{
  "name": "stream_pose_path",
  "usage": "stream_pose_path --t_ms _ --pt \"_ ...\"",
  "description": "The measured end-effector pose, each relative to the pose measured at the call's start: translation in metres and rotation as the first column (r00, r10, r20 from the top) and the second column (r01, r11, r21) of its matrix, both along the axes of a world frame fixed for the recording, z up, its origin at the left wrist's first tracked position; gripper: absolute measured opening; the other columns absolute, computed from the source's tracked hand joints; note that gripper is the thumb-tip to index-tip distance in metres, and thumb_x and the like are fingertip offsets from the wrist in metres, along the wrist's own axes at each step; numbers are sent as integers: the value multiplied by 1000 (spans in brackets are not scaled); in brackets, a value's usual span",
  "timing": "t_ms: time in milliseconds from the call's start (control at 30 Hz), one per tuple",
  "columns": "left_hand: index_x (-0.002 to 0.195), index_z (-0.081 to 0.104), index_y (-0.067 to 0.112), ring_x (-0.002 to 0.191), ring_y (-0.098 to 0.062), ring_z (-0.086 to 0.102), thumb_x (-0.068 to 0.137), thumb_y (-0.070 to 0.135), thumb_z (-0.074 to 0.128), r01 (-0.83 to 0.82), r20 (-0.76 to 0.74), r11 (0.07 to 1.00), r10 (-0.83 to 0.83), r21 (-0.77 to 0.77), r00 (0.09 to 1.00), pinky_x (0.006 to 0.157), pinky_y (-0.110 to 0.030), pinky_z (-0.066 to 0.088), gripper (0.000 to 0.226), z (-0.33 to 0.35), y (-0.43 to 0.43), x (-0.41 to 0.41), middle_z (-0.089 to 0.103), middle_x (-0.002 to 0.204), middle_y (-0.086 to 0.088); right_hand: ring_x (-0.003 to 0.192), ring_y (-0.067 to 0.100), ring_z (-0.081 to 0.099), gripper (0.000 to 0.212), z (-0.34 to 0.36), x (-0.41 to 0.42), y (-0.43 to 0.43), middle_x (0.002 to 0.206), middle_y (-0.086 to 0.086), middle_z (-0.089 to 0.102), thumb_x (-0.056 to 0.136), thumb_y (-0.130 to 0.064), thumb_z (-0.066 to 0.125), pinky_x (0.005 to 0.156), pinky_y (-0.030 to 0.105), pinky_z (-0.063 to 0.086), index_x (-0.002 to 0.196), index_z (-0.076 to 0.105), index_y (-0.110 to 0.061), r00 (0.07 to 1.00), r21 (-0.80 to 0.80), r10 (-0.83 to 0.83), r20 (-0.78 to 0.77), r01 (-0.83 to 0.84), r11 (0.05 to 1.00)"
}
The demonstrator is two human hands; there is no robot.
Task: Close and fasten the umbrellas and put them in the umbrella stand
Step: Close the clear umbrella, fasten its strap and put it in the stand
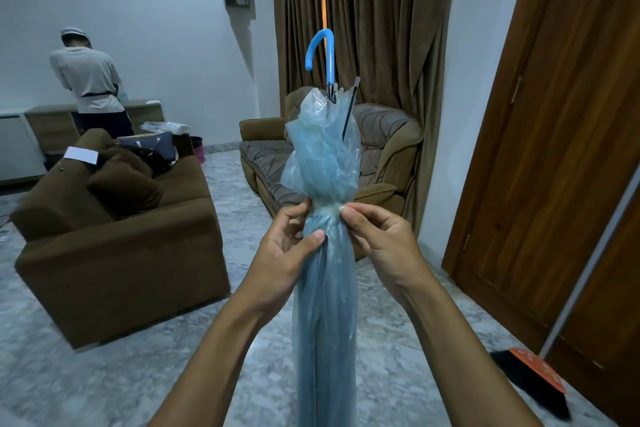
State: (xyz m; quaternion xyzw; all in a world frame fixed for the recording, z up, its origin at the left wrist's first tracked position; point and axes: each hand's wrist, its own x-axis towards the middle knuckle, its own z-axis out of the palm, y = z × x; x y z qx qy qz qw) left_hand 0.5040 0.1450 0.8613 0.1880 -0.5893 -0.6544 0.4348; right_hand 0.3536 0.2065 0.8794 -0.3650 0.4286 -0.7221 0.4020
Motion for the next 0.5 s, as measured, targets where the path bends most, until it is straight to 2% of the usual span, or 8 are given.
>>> stream_pose_path --t_ms 133,267,367,500 --pt "119 62 30 112 -18 64 81 20 67 9 -11 1000 -9 -9 1000 87 -27 51 40 0 -1 -2 67 118 -2 93 22 69 33 1 0 0 105 14 73 71 -26 77 83 33 55 98 71 -9 991 72 101 86 -108 992" --pt "125 59 24 117 -22 61 81 20 67 18 8 1000 -18 9 1000 93 -34 49 45 -1 -4 -2 66 123 -4 105 29 64 44 -2 0 0 121 21 67 86 -32 70 101 46 46 119 66 -3 964 144 242 107 -256 956" --pt "123 62 22 117 -25 61 80 20 67 1 30 1000 -2 18 1000 97 -39 48 43 -1 -5 -3 67 120 -3 112 33 62 42 -1 -2 -3 123 22 66 88 -32 68 107 47 45 118 68 -4 960 160 263 97 -276 948" --pt "119 66 22 117 -25 62 73 39 75 -68 130 998 70 -15 989 104 -49 46 50 5 -7 -1 67 120 -4 96 22 66 48 -3 -2 -4 117 19 69 83 -32 71 90 35 54 119 67 -1 964 146 244 109 -259 955"
